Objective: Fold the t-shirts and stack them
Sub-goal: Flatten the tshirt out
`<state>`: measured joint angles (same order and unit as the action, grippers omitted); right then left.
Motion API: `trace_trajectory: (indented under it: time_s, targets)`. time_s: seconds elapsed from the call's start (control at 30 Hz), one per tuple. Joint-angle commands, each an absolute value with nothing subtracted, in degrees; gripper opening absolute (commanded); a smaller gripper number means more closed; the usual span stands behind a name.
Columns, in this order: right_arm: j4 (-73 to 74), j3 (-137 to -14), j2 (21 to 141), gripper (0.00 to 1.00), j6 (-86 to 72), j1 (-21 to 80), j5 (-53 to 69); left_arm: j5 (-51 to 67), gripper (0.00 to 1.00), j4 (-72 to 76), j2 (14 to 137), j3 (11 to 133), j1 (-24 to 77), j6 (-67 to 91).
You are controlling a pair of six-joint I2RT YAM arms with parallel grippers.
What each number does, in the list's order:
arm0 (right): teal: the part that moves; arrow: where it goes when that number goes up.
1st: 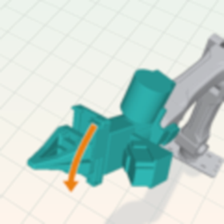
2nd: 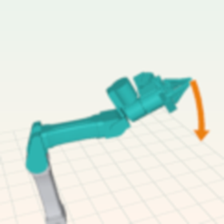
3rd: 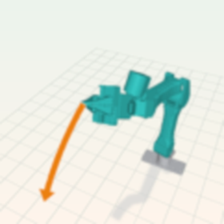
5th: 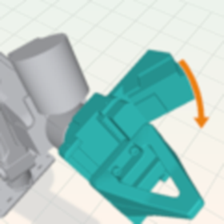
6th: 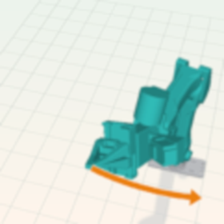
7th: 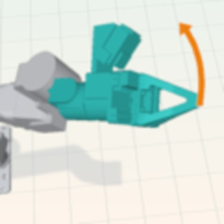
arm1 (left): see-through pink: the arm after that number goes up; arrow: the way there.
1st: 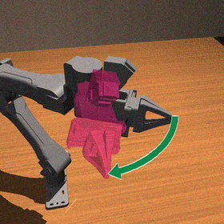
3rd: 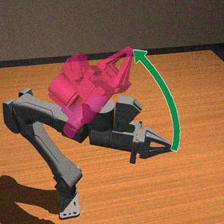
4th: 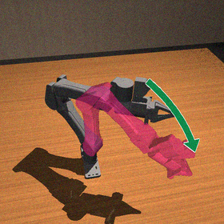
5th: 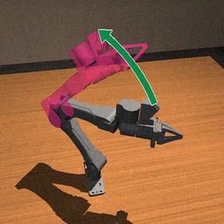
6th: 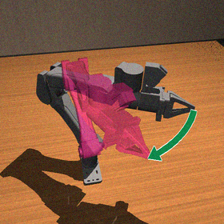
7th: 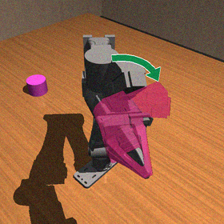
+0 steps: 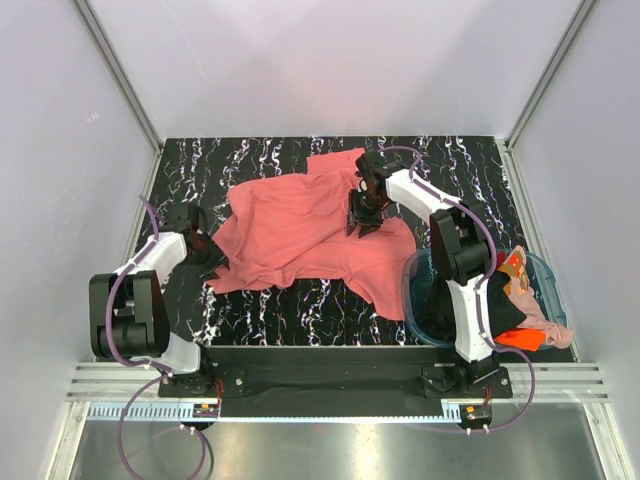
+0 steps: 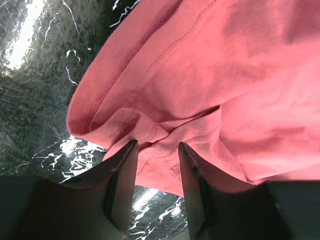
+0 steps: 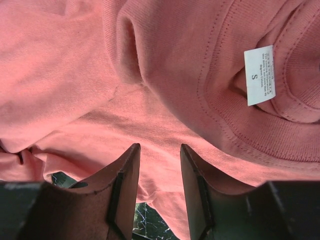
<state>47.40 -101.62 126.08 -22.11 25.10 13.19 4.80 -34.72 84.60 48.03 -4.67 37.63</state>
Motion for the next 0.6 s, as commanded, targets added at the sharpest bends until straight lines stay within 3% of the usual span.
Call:
trace_trajectory:
  time_s: [0.0,0.3,0.57]
  targets:
    - [46.49,-102.22,122.70,0.45,-21.45,25.05,14.33,6.85,0.43,-32.34,84.46,49.31,-4.83,38.76]
    - [46.67,-103.01,123.22,0.44,-21.44,24.96,14.85,10.02,0.41,-29.79,86.21,46.22,-4.75,40.52]
    - [46.85,-103.18,122.87,0.44,-21.36,24.96,14.59,7.39,0.29,-32.43,85.26,48.87,-4.75,40.08]
